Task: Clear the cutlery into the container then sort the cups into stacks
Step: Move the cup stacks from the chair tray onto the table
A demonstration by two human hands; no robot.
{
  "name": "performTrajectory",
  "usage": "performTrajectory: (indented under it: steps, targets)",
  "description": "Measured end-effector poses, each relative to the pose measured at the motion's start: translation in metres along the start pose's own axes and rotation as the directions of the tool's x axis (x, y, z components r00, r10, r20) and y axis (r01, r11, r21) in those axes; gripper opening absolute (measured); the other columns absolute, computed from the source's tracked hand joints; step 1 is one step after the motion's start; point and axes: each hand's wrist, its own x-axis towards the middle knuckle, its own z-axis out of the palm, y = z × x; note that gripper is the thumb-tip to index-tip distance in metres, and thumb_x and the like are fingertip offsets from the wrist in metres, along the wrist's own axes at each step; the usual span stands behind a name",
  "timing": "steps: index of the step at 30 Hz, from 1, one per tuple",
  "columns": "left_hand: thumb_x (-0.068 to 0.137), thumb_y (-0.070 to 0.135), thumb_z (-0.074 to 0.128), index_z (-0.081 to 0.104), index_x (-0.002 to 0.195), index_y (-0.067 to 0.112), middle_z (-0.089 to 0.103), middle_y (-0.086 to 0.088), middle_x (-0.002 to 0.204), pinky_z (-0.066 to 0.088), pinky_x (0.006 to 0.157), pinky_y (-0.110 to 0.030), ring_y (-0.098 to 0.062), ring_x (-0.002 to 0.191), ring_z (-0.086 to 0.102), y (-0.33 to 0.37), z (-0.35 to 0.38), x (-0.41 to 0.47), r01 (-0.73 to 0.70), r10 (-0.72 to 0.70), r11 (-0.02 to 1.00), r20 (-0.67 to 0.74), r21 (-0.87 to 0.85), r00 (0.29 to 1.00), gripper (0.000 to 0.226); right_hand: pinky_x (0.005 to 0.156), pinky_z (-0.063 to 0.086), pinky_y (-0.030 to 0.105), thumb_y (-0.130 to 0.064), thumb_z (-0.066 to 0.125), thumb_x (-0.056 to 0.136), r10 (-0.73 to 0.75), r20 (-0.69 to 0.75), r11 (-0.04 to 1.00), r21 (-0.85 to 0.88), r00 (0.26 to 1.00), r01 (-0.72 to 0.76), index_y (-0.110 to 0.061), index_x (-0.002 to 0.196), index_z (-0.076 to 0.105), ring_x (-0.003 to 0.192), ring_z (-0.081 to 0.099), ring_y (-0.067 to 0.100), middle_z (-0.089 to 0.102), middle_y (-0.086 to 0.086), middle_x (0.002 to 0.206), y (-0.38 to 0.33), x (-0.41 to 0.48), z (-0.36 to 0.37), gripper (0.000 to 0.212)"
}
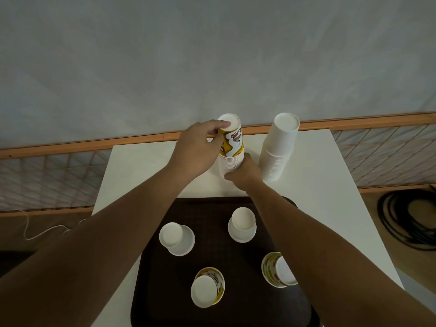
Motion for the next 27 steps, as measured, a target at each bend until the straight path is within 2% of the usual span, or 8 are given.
performTrajectory:
  steps: [3,6,8,12,14,16,21,27]
  targets:
    - [0.105,0.026,0.053,0.061,0.138,0.034,0.062,0.001,0.138,0.034,0.076,-0.001,-0.013,0.12,0.056,0.008,-0.01,-0.003,0.01,-0.01,1.0,-0.013,-0.005,1.0,0.035,0.095,0.051,0.04,-0.022,0.085,0.078,0.022,0.03,0.999,0.043,0.999,-0.023,-0.015,0.142,0.041,0.121,0.059,0.032,0.059,0.007,0.132,-0.006,-0.011,-0.009,0.078]
    - [0.102,0.033,0.059,0.057,0.14,0.04,0.062,0.004,0.137,0.046,0.093,-0.021,-0.015,0.122,0.058,0.016,-0.025,-0.014,-0.02,0.019,1.0,-0.078,-0.005,0.997,0.039,0.095,0.05,0.038,-0.018,0.084,0.079,0.026,0.03,0.997,0.068,0.999,-0.028,-0.012,0.14,0.042,0.123,0.057,0.032,0.057,0.008,0.133,-0.015,-0.03,-0.021,0.074]
    - [0.099,0.036,0.062,0.059,0.138,0.041,0.063,0.007,0.132,0.051,0.095,-0.027,-0.013,0.114,0.063,0.018,-0.039,-0.028,-0.032,0.025,0.998,-0.134,-0.048,0.991,0.039,0.09,0.049,0.035,-0.017,0.081,0.082,0.007,-0.004,0.998,0.068,1.0,-0.007,-0.01,0.139,0.043,0.118,0.058,0.029,0.057,0.007,0.129,-0.023,-0.052,-0.031,0.069]
    - [0.096,0.036,0.068,0.063,0.132,0.039,0.065,0.012,0.121,0.052,0.084,-0.017,-0.002,0.092,0.067,0.011,-0.077,-0.072,-0.061,0.03,0.989,-0.218,-0.137,0.976,0.036,0.074,0.047,0.026,-0.016,0.075,0.087,-0.057,-0.161,0.976,0.2,0.985,0.089,-0.014,0.137,0.047,0.098,0.056,0.018,0.055,-0.002,0.114,-0.042,-0.111,-0.05,0.058]
    - [0.094,0.035,0.071,0.064,0.128,0.039,0.065,0.014,0.118,0.049,0.077,-0.009,0.0,0.09,0.067,0.002,-0.1,-0.099,-0.077,0.032,0.983,-0.254,-0.169,0.967,0.035,0.068,0.047,0.022,-0.017,0.074,0.087,-0.099,-0.254,0.954,0.249,0.962,0.164,-0.018,0.131,0.052,0.098,0.06,0.017,0.059,-0.003,0.12,-0.054,-0.143,-0.052,0.049]
    - [0.093,0.034,0.072,0.065,0.127,0.039,0.066,0.014,0.117,0.048,0.075,-0.007,-0.002,0.094,0.068,-0.013,-0.125,-0.129,-0.095,0.04,0.978,-0.283,-0.183,0.958,0.035,0.071,0.047,0.021,-0.017,0.072,0.087,-0.156,-0.295,0.932,0.273,0.943,0.24,-0.022,0.123,0.057,0.097,0.062,0.014,0.061,-0.005,0.119,-0.069,-0.175,-0.045,0.039]
    - [0.093,0.033,0.072,0.063,0.129,0.04,0.064,0.017,0.121,0.053,0.086,-0.017,-0.003,0.102,0.065,-0.07,-0.196,-0.209,-0.08,0.017,0.979,-0.316,-0.188,0.949,0.037,0.077,0.05,0.017,-0.018,0.07,0.089,-0.322,-0.253,0.871,0.298,0.912,0.39,-0.026,0.12,0.061,0.105,0.061,0.007,0.06,-0.01,0.122,-0.125,-0.255,0.017,0.033]
    - [0.093,0.026,0.073,0.063,0.132,0.034,0.061,0.021,0.121,0.05,0.091,-0.019,-0.003,0.107,0.061,-0.166,-0.298,-0.305,0.0,-0.008,1.0,-0.36,-0.022,0.933,0.041,0.09,0.054,0.023,-0.017,0.071,0.09,-0.443,-0.076,0.826,0.354,0.893,0.44,-0.027,0.123,0.061,0.112,0.058,0.008,0.057,-0.009,0.129,-0.198,-0.33,0.145,0.036]
